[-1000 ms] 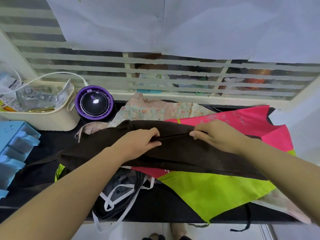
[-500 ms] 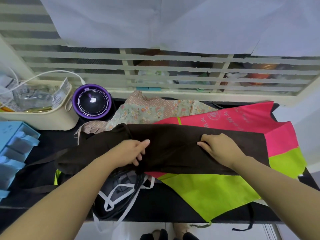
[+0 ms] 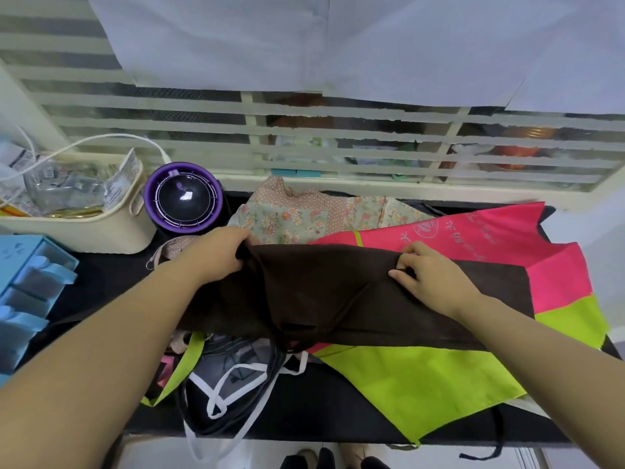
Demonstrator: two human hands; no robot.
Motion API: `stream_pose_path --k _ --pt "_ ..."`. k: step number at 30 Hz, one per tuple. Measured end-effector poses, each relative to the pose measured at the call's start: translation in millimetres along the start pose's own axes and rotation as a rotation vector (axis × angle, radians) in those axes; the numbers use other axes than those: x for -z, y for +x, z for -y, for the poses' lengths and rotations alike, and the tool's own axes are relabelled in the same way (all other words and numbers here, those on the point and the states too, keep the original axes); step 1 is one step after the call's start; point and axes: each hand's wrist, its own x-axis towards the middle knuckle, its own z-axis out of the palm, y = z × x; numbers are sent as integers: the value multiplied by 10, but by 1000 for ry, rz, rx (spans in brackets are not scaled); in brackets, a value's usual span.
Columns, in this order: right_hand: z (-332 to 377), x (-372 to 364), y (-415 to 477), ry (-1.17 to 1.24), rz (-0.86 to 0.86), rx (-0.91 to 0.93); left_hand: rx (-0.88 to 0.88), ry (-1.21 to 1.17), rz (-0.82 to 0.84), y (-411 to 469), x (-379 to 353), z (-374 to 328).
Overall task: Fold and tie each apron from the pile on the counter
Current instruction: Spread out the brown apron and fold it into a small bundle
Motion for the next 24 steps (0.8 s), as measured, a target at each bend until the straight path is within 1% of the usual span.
stream_pose_path --k 3,7,11,14,18,20,23,24 --pt "0 -36 -21 24 -8 -2 -68 23 -80 -79 -47 24" --pt "-7 -70 -26 24 -13 -24 -211 34 -359 -231 -66 126" --pt "-18 -110 -21 40 -22 -40 -391 136 -556 -342 18 170" --pt "6 -136 -2 33 -20 -55 -487 200 -566 -371 44 190" --pt "43 -145 14 14 -20 -80 -583 320 -490 -370 10 259" --pt "50 -145 6 7 -21 -87 -552 354 -475 -362 12 321" --pt "57 -145 -1 10 -22 -100 -294 322 -487 -349 62 345" --pt "60 -146 -2 16 -22 -106 -234 308 -515 -357 71 315"
